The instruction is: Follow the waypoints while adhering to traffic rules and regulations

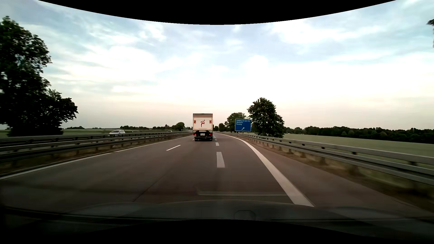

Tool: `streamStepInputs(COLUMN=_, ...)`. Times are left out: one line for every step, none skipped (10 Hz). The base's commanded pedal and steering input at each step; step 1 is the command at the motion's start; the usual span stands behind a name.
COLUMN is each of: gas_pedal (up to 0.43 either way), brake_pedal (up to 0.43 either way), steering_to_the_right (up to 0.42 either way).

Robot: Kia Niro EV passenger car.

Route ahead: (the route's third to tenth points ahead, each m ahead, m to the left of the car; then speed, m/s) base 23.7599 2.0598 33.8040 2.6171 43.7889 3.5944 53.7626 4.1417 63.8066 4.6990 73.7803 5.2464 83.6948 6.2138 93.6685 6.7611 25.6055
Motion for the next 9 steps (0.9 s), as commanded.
streamStepInputs(gas_pedal=0.197, brake_pedal=0.006, steering_to_the_right=-0.003)
streamStepInputs(gas_pedal=0.197, brake_pedal=0.006, steering_to_the_right=-0.004)
streamStepInputs(gas_pedal=0.197, brake_pedal=0.006, steering_to_the_right=-0.006)
streamStepInputs(gas_pedal=0.197, brake_pedal=0.006, steering_to_the_right=-0.007)
streamStepInputs(gas_pedal=0.197, brake_pedal=0.006, steering_to_the_right=-0.009)
streamStepInputs(gas_pedal=0.197, brake_pedal=0.006, steering_to_the_right=-0.01)
streamStepInputs(gas_pedal=0.197, brake_pedal=0.006, steering_to_the_right=-0.011)
streamStepInputs(gas_pedal=0.197, brake_pedal=0.006, steering_to_the_right=-0.011)
streamStepInputs(gas_pedal=0.197, brake_pedal=0.006, steering_to_the_right=-0.01)
